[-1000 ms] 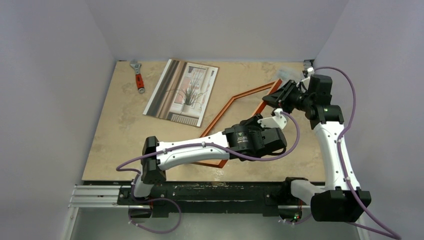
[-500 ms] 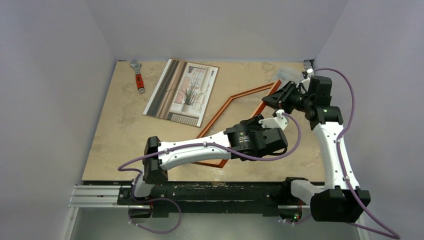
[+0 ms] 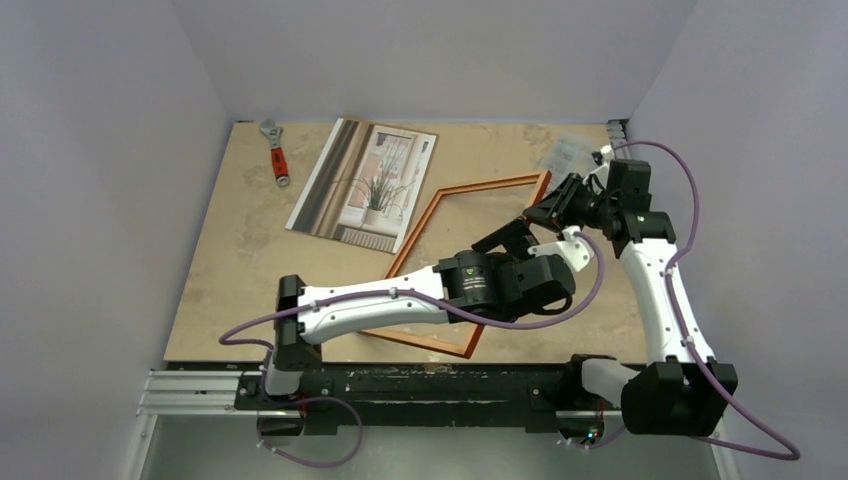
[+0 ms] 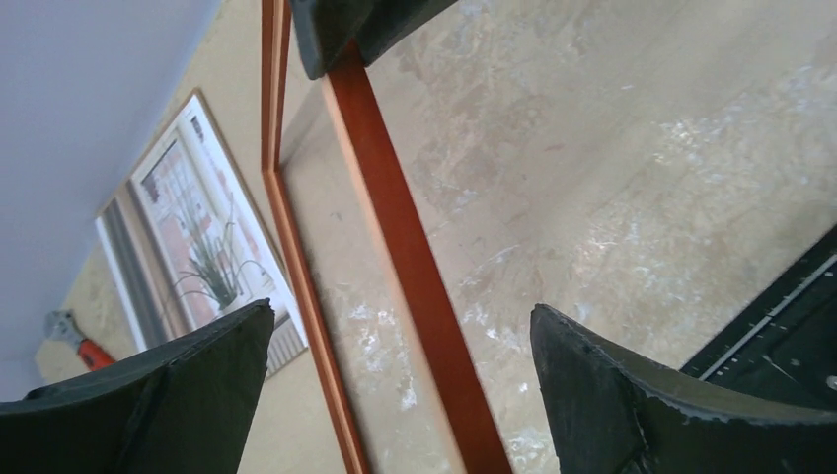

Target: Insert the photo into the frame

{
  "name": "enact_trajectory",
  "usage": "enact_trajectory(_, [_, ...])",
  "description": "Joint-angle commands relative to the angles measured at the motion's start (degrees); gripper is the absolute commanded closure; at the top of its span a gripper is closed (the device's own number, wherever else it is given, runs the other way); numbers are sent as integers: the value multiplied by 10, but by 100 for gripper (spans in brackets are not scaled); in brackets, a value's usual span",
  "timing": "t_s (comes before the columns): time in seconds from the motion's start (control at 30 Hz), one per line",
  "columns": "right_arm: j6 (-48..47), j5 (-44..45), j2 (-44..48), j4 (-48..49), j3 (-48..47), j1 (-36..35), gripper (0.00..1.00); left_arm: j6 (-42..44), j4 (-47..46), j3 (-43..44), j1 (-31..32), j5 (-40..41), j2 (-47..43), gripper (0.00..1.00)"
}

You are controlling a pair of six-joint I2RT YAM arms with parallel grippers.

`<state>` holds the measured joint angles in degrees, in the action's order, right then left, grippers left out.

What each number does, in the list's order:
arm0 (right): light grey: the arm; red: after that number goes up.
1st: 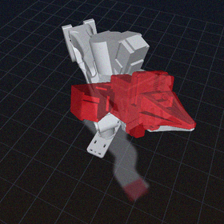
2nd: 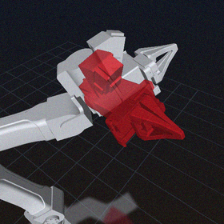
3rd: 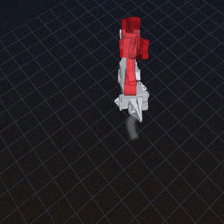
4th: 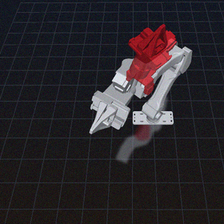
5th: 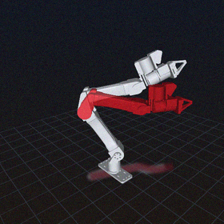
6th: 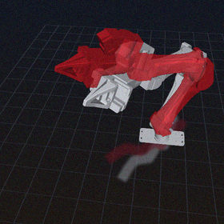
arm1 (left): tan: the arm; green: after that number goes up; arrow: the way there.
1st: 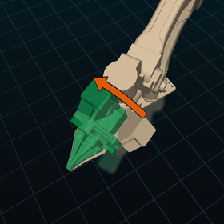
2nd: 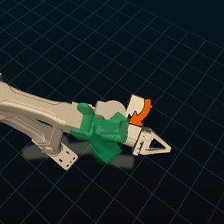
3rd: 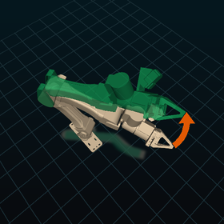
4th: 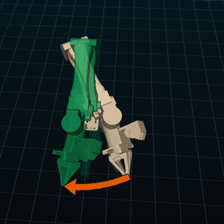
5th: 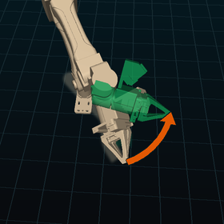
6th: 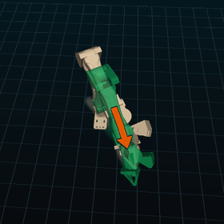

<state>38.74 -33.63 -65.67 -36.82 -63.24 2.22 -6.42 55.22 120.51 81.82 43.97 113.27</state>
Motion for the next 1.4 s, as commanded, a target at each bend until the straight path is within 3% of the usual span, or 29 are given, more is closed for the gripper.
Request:
enact_trajectory(0.0, [-92, 36, -8, 10, 21, -2, 100, -3, -69, -39, -3, -69, -106, 0])
enact_trajectory(0.27, [-134, 138, 47, 66, 116, -2, 100, -75, -211, -191, -50, -190, -276, 0])
enact_trajectory(0.43, [-149, 164, 49, 62, 117, -2, 100, -129, -296, -304, -100, -269, -362, 0])
enact_trajectory(0.6, [-149, 177, 30, 64, 118, -2, 100, -162, -303, -366, -141, -275, -400, 0])
enact_trajectory(0.73, [-138, 186, 15, 58, 124, -2, 97, -193, -260, -396, -186, -273, -399, 0])
enact_trajectory(0.87, [-146, 218, -5, 23, 130, -2, 67, -240, -197, -432, -256, -282, -380, 0])
enact_trajectory(0.93, [-144, 238, -14, 11, 139, -2, 60, -254, -175, -454, -291, -299, -366, 0])
enact_trajectory(1.2, [-112, 228, -51, 27, 215, -3, 59, -289, -169, -592, -443, -388, -316, 0])
enact_trajectory(1.37, [-97, 202, -77, 55, 253, -6, 58, -296, -216, -638, -486, -435, -258, 1])
